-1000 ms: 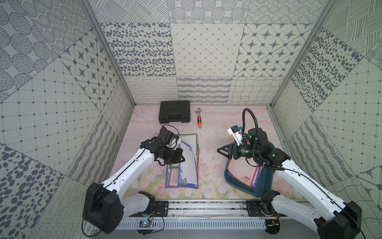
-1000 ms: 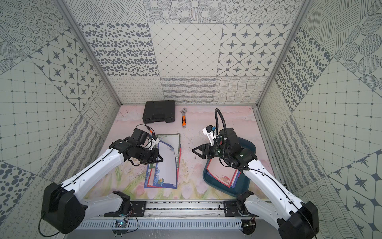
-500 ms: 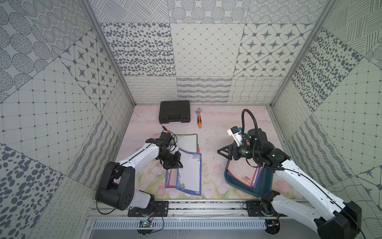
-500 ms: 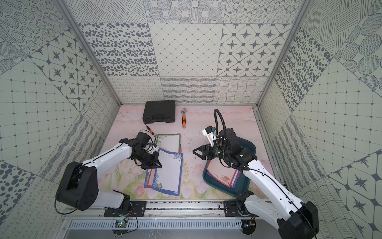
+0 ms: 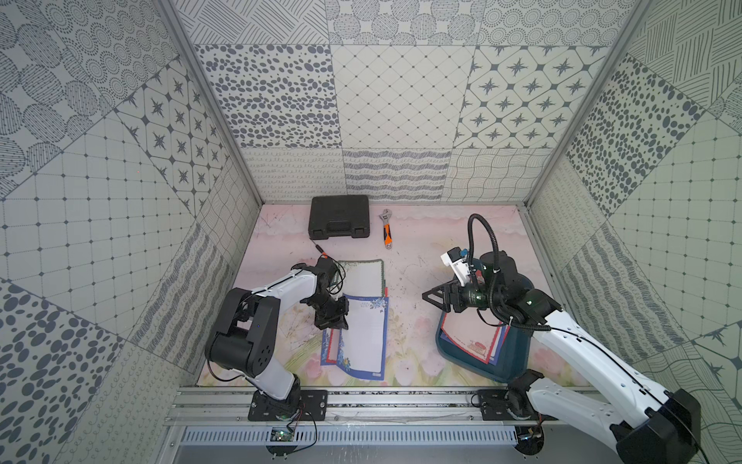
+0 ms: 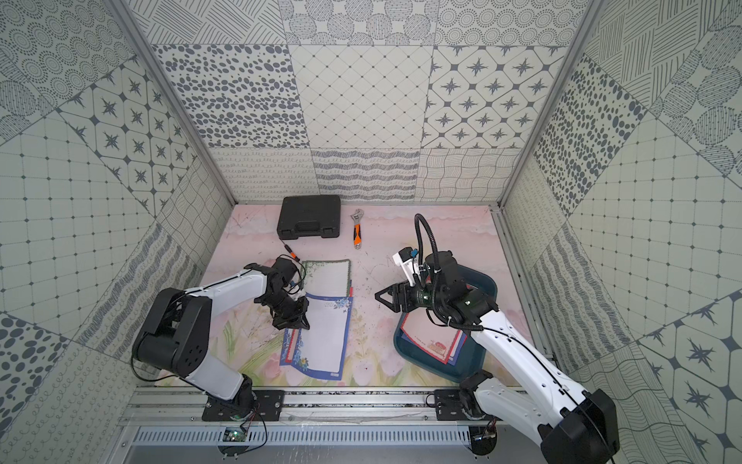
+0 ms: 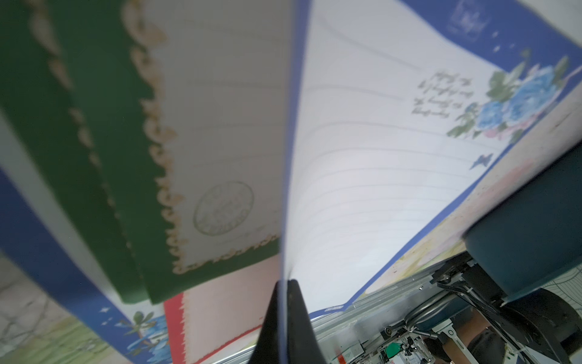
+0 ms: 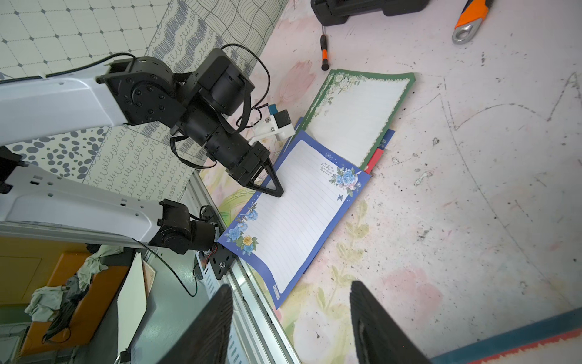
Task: Take out the stationery paper from the storage box
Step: Place the stationery paper at the center of the board.
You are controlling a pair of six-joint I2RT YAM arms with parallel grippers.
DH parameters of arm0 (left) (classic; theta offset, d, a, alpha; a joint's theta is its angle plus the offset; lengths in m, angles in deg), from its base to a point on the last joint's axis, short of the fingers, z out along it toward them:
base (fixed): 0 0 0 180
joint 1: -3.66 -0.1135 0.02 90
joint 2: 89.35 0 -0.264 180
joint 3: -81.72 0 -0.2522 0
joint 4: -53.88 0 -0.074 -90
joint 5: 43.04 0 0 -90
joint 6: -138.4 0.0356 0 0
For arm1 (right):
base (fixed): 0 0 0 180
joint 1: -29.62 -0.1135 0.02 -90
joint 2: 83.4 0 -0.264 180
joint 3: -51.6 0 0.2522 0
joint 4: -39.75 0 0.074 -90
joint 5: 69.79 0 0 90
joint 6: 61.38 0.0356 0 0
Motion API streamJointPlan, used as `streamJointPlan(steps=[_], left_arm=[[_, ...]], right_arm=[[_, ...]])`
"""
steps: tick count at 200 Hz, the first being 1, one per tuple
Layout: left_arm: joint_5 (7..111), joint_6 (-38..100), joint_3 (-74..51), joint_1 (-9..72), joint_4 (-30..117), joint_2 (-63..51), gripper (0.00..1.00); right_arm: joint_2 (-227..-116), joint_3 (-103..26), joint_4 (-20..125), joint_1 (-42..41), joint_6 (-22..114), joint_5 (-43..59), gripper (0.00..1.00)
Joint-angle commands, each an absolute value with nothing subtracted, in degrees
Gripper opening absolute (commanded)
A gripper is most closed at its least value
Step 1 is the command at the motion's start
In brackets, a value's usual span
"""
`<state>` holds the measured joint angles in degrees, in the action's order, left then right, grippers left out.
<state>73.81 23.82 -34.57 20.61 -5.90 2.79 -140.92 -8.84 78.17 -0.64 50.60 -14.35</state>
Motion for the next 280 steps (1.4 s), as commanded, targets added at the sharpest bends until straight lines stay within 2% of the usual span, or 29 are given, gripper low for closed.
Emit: streamJointPlan(steps=[1, 23, 58, 102, 166, 280], left_arm=[[68.3, 25.73, -33.72, 20.32, -7.91, 4.06, 0.0], [67.81, 25.57, -33.81, 20.27, -7.46, 4.82, 0.0], [66.91, 25.02, -33.9, 20.24, -7.27, 4.91, 0.27], [61.46, 24.18, -33.72, 20.19, -8.66, 3.31, 0.39], [55.47, 22.78, -33.65, 20.25, -10.35, 1.34, 0.45], [47.48, 22.28, -33.98, 20.0, -10.21, -10.37, 0.43]], right_arm=[[-141.4, -8.2, 76.75, -0.88, 49.02, -13.4, 0.61], [-141.93, -8.4, 76.81, -0.86, 48.85, -13.45, 0.61], [-142.44, -9.0, 77.06, -0.86, 48.71, -13.01, 0.61], [-142.39, -9.01, 76.76, -0.97, 48.93, -12.24, 0.61], [-142.41, -10.05, 78.37, -0.96, 49.39, -8.3, 0.61], [-140.67, -12.18, 85.02, -0.96, 51.27, 6.14, 0.63]])
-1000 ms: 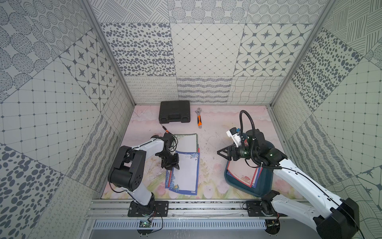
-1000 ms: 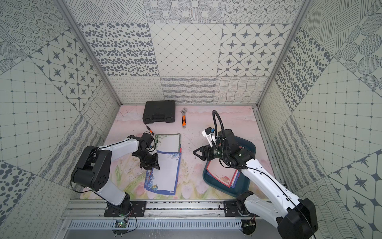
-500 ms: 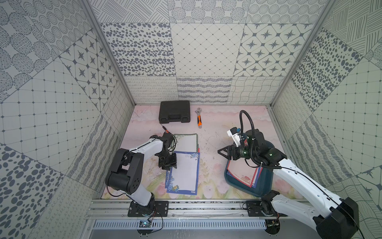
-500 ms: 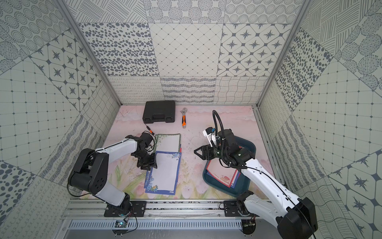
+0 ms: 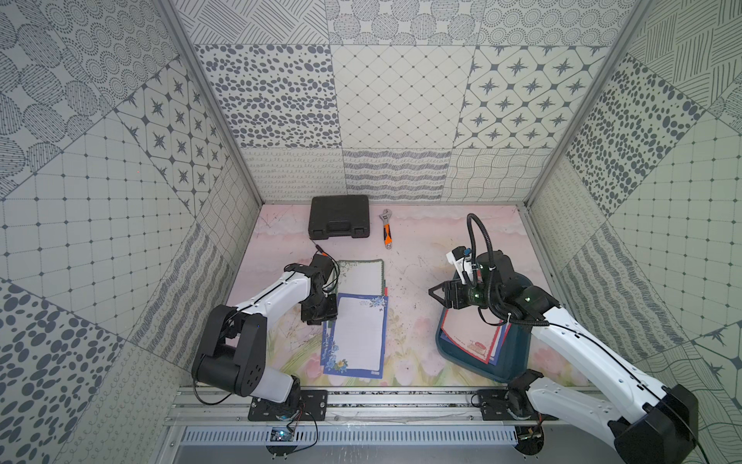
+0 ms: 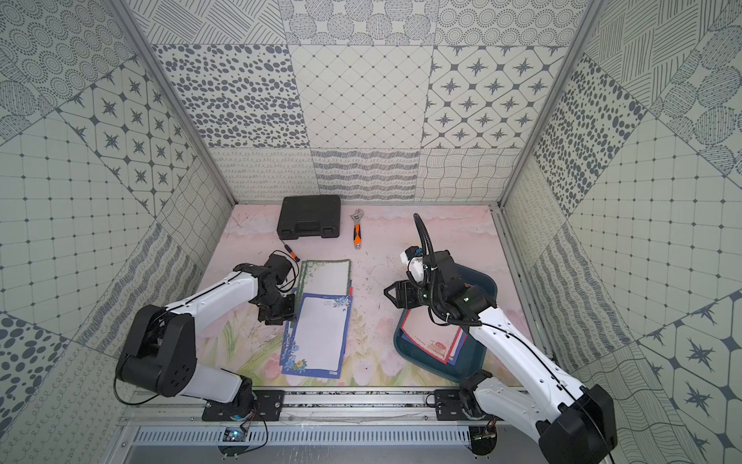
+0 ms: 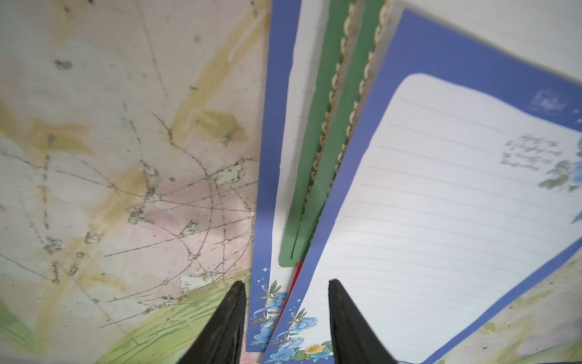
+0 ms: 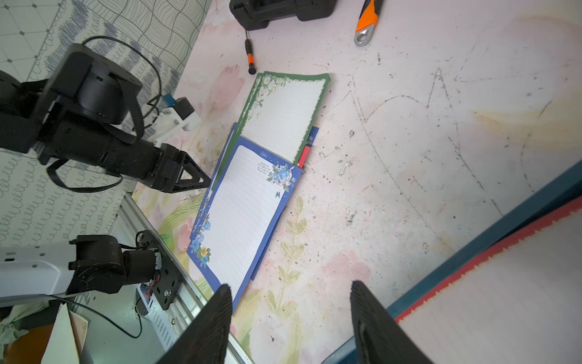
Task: Take out the stationery paper from the storage box
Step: Place the stationery paper at the center of the board.
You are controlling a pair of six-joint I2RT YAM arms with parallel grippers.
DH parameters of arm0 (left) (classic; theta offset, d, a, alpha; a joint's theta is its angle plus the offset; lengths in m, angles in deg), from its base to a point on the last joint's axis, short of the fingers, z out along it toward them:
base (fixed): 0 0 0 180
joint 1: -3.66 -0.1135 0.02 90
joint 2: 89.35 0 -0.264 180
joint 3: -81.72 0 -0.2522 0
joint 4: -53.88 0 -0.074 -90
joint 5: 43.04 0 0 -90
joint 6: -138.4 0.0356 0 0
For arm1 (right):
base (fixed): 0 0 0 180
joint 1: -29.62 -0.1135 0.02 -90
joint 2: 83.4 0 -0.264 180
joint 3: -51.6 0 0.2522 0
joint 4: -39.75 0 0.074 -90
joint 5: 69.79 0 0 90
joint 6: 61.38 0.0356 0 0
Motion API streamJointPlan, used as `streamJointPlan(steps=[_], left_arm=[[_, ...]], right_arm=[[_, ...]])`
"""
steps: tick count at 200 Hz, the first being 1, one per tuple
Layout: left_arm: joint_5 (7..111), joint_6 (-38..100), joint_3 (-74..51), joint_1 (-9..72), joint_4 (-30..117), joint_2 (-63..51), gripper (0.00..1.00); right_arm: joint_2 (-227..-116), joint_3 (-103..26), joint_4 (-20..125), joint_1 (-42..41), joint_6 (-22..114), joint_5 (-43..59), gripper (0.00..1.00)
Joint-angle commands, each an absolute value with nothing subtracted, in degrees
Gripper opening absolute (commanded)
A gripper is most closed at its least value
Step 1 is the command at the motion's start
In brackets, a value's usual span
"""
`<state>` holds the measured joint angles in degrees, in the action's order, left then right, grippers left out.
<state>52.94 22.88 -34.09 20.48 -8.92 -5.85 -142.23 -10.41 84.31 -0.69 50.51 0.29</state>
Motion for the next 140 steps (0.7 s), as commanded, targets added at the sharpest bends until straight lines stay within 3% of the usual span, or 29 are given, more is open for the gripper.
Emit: streamJointPlan(steps=[1, 49, 89, 140], left_arm=[[47.35, 22.33, -33.98, 19.96, -10.09, -10.53, 0.43], [42.51, 23.74, -32.17, 20.0, -9.77, -19.87, 0.43], [45.71, 24.74, -31.53, 20.05, -4.74, -26.66, 0.43], [46.71, 26.34, -27.58, 24.3, 1.82, -26.35, 0.42]], right_arm=[[-140.69, -12.18, 85.08, -0.92, 51.33, 6.32, 0.63], [-140.12, -12.52, 88.23, -0.79, 54.34, 16.11, 0.65], [-140.02, -12.55, 90.9, -0.51, 56.64, 22.22, 0.66], [-137.25, -10.63, 94.11, 1.77, 59.13, 28.3, 0.7]])
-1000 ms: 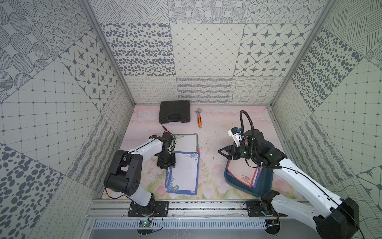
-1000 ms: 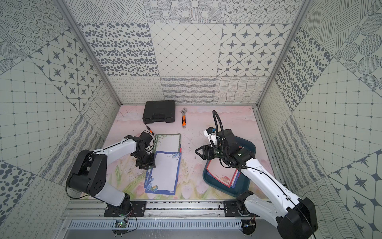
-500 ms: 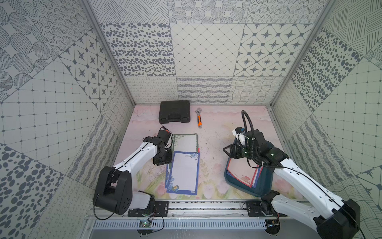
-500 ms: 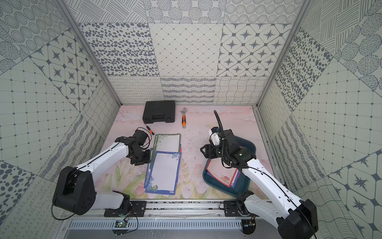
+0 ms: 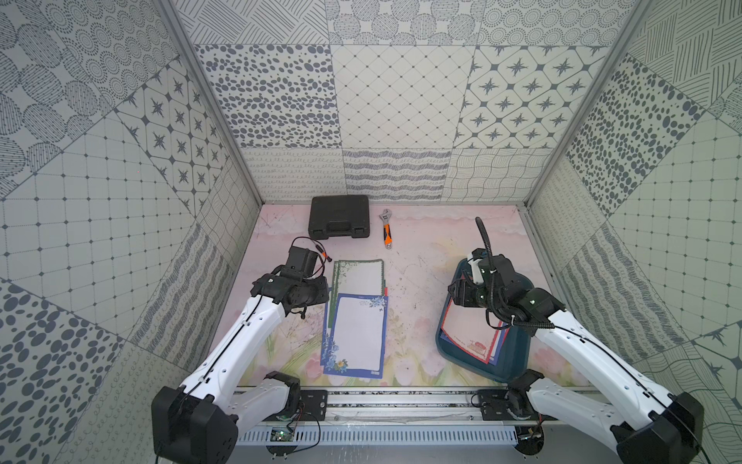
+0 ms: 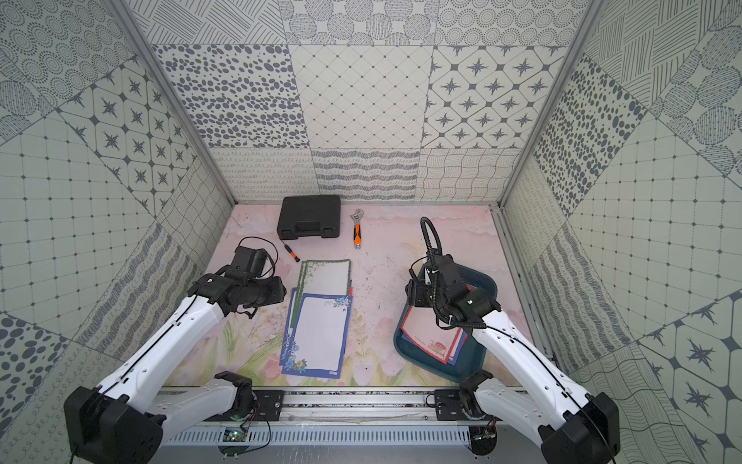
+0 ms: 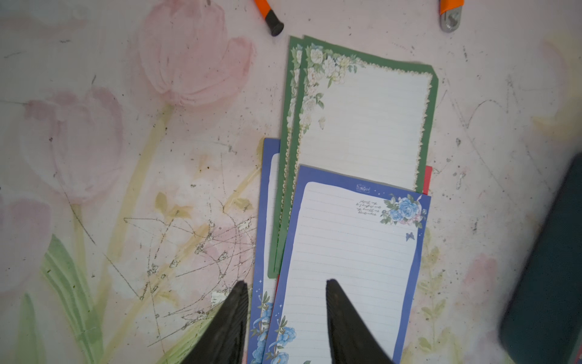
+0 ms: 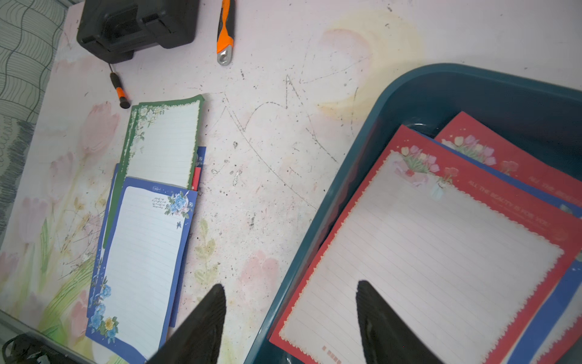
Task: Take out the stationery paper from the storage box
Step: Place the stationery paper at the center of the board, then pick up the stationery paper from the storage box.
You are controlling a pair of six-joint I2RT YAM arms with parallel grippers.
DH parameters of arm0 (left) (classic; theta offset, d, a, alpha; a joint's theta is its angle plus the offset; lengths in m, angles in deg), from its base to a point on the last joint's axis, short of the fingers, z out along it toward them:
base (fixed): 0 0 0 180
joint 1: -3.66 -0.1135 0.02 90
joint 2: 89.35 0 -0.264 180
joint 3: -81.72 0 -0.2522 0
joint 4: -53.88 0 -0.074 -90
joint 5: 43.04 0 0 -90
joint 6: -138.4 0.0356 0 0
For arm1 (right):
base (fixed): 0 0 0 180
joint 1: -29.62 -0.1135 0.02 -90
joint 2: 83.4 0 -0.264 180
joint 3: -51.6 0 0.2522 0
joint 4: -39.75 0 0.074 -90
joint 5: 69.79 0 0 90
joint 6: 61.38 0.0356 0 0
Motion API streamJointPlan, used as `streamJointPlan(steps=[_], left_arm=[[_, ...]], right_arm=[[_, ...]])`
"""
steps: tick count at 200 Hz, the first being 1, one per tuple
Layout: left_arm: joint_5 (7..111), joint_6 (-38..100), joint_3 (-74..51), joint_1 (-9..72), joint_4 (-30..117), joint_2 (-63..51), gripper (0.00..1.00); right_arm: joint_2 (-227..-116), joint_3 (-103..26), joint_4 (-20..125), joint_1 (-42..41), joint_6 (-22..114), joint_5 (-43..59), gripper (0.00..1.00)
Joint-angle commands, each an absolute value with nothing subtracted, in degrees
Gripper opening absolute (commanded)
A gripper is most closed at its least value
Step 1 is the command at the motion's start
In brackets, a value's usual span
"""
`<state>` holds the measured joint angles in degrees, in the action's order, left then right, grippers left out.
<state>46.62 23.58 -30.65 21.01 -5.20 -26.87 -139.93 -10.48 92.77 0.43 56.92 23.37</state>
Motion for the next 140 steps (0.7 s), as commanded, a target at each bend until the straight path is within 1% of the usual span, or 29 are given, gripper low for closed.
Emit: streamJointPlan(steps=[1, 23, 49, 92, 140], left_arm=[[46.57, 26.43, -27.44, 24.62, 1.94, -26.21, 0.42], [43.22, 28.74, -24.54, 32.33, 5.13, -22.45, 0.42], [43.31, 29.92, -21.01, 39.35, 8.76, -16.61, 0.42], [47.3, 27.95, -14.88, 43.66, 11.51, -5.8, 0.42], [51.73, 23.61, -7.61, 47.33, 10.5, 5.87, 0.42]], right_arm=[[-137.22, -10.57, 94.2, 1.9, 59.17, 28.39, 0.7], [-136.31, -9.47, 96.0, 4.84, 61.31, 28.12, 0.71], [-135.92, -9.15, 98.51, 8.53, 63.1, 25.25, 0.71], [-135.69, -6.5, 99.76, 9.73, 65.17, 24.69, 0.71], [-135.66, -4.46, 101.53, 10.19, 67.1, 25.22, 0.71]])
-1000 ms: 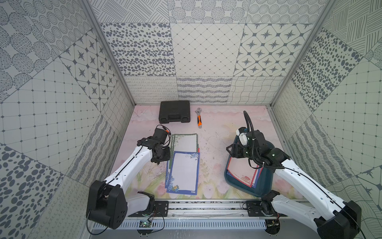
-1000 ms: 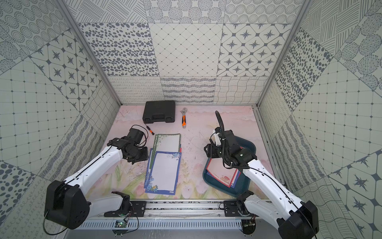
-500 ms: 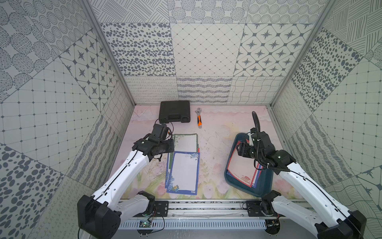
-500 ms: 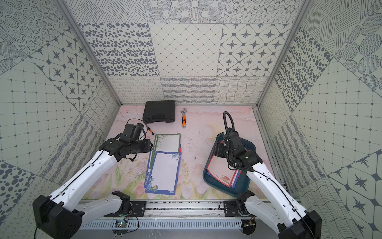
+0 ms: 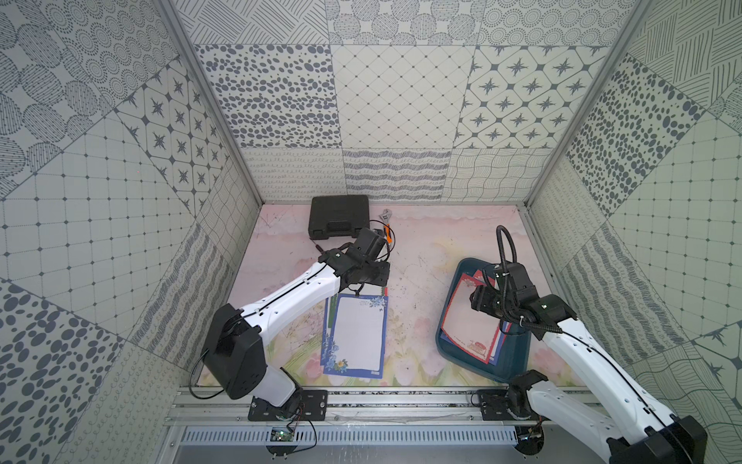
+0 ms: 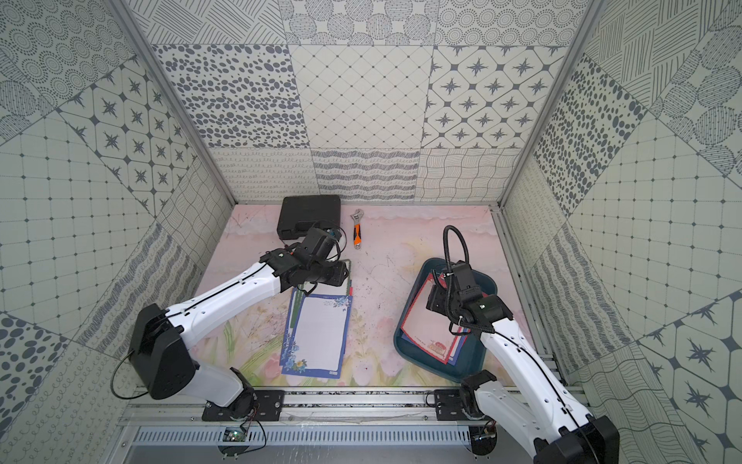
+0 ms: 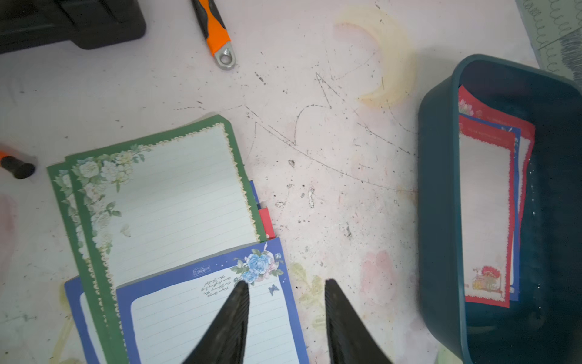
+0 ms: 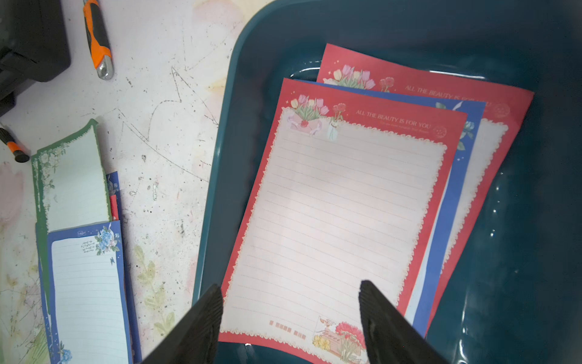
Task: Take out the stationery paper from the storage box
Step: Pick up the stationery paper from the storage box.
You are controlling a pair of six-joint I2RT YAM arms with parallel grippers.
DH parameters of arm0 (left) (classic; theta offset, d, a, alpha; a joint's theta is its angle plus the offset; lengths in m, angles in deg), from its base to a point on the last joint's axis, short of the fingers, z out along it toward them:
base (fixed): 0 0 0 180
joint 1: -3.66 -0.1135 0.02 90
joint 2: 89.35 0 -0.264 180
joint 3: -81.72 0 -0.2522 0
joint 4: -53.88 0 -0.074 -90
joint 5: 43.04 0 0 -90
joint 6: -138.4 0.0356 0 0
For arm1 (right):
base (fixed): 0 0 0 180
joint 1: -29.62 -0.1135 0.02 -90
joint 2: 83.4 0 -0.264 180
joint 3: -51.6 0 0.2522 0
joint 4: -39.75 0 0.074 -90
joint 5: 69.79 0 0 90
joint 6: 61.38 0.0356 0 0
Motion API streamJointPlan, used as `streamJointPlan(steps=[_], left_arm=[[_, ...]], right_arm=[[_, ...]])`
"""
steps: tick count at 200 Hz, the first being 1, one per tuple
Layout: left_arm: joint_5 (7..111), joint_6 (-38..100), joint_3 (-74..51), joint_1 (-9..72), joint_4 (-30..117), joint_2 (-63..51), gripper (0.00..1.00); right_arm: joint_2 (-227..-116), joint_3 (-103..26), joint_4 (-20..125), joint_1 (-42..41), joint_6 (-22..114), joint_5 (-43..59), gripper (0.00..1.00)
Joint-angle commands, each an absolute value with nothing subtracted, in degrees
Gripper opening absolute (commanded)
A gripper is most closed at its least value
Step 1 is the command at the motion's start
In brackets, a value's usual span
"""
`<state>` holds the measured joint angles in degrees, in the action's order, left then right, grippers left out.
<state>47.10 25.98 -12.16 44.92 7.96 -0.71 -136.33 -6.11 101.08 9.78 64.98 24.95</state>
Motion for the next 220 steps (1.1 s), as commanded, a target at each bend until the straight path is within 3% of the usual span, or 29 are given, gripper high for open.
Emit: streamJointPlan(steps=[1, 77, 220], left_arm=[[51.85, 23.61, -7.48, 47.38, 10.5, 6.03, 0.42], [62.69, 19.29, 0.28, 48.58, 10.84, 17.49, 0.43], [68.42, 14.93, 5.23, 52.5, 16.47, 24.86, 0.4]], right_arm=[[-135.63, -4.41, 101.51, 10.19, 67.15, 25.18, 0.71], [-131.94, -1.99, 105.42, 11.57, 69.76, 25.08, 0.74], [-126.99, 3.82, 104.09, 14.97, 75.81, 27.08, 0.69]])
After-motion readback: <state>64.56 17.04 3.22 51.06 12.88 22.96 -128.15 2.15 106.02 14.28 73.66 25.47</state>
